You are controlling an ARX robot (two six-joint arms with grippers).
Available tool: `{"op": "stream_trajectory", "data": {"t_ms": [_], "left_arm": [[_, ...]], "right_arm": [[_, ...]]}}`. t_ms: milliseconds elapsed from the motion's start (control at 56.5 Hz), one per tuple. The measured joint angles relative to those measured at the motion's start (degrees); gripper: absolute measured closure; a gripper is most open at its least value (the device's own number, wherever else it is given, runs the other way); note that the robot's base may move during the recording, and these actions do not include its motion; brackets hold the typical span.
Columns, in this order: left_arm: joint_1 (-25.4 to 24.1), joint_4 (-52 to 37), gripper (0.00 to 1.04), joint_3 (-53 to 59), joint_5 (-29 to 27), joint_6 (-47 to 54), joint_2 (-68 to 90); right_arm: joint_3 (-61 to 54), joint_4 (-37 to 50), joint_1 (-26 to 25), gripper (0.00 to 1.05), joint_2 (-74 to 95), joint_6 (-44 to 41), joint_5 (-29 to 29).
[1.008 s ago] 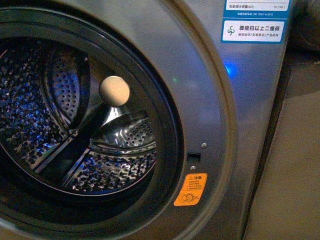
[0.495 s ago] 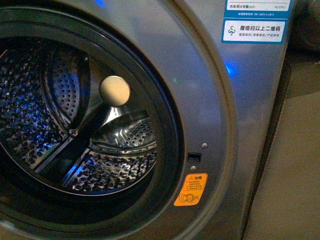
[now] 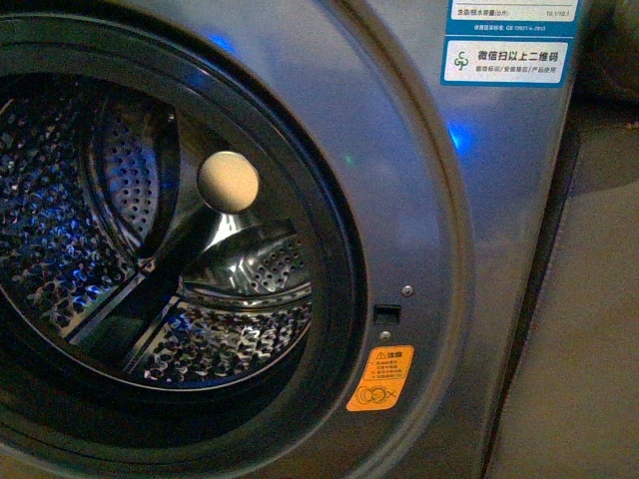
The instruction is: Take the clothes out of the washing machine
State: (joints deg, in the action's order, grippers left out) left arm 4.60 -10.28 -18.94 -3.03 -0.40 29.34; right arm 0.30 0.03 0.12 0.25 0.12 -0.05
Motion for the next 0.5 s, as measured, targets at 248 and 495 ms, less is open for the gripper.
{"op": "stream_trajectory", "data": {"t_ms": [248, 495], "left_arm": [[-4.3, -1.7, 1.01, 7.0, 3.0, 0.0, -5.1], [-4.4, -1.8, 1.01, 11.4, 3.1, 0.0, -9.4]], "right_arm": [[0.0, 0.0, 0.0, 1.02, 0.0, 0.0, 0.0], [0.0, 0.0, 0.0, 1.02, 0.0, 0.0, 0.0]]}}
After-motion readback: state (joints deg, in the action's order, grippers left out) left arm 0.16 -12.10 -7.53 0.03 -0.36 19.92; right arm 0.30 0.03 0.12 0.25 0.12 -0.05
